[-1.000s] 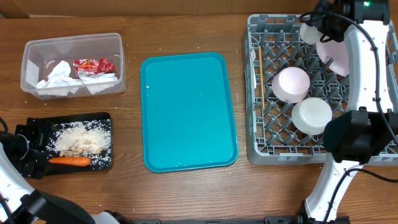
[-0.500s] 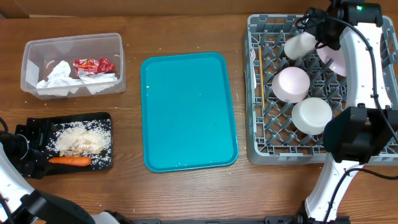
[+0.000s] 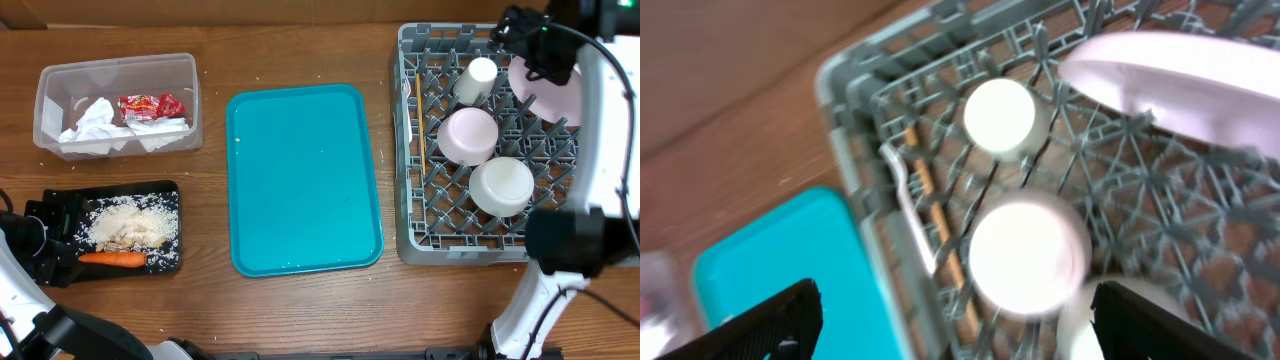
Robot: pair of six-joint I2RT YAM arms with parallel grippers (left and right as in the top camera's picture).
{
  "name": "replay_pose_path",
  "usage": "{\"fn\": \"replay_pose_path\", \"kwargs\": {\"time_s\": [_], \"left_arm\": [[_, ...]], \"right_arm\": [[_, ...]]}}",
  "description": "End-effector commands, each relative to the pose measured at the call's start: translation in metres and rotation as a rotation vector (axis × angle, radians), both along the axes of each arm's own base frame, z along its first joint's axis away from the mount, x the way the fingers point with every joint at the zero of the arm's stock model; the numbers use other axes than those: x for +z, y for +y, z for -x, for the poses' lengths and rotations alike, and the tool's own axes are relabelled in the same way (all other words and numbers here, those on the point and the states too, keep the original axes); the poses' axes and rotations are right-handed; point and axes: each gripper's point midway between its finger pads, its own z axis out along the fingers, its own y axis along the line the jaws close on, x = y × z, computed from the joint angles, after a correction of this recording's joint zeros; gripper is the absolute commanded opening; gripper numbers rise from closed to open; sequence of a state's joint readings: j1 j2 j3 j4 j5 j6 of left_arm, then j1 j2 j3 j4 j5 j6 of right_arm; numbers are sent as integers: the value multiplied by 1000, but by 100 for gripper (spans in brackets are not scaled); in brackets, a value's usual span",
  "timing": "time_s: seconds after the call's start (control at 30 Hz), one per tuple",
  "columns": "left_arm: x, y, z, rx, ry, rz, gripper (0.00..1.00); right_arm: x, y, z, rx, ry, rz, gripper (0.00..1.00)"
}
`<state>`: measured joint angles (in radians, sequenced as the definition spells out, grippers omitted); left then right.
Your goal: Sort waste into correct bins and load items into the dishwasher rack
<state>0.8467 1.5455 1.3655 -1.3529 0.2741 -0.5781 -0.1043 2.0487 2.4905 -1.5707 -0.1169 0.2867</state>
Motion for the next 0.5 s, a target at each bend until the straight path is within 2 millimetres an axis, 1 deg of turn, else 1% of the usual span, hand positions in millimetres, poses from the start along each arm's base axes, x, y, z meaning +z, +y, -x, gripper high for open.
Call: {"fn": "replay_pose_path", "kwargs": {"time_s": [0.0,0.03,0.07,0.1,0.17,0.2,0.27,0.33,0.4,0.43,0.47], "left_arm": [[-2,0,0,16,3,11,100],[-2,0,0,16,3,11,100],[-2,0,0,15,3,11,100],[-2,0,0,16,3,11,100],[-2,0,0,16,3,11,100],[-2,0,0,16,3,11,100],[-2,0,0,16,3,10,100],[-2,0,0,16,3,11,100],[-2,0,0,16,3,11,100],[-2,0,0,16,3,11,100],[-2,0,0,16,3,11,100]], "right_arm": [[84,12,54,25,-171,-11,90],[90,14,69,26,-168,-15,90],[102,23,87,50,-187,-44,90],[107,31,96,71,-197,-75,90],[113,48,117,125,-208,-118,90],[113,52,128,137,-204,-117,90],[106,56,150,145,-181,-94,90],[94,58,178,145,-148,-58,90],[80,53,201,103,-114,-38,91],[71,50,214,76,-102,-30,92],[65,48,223,55,-98,-27,99]]}}
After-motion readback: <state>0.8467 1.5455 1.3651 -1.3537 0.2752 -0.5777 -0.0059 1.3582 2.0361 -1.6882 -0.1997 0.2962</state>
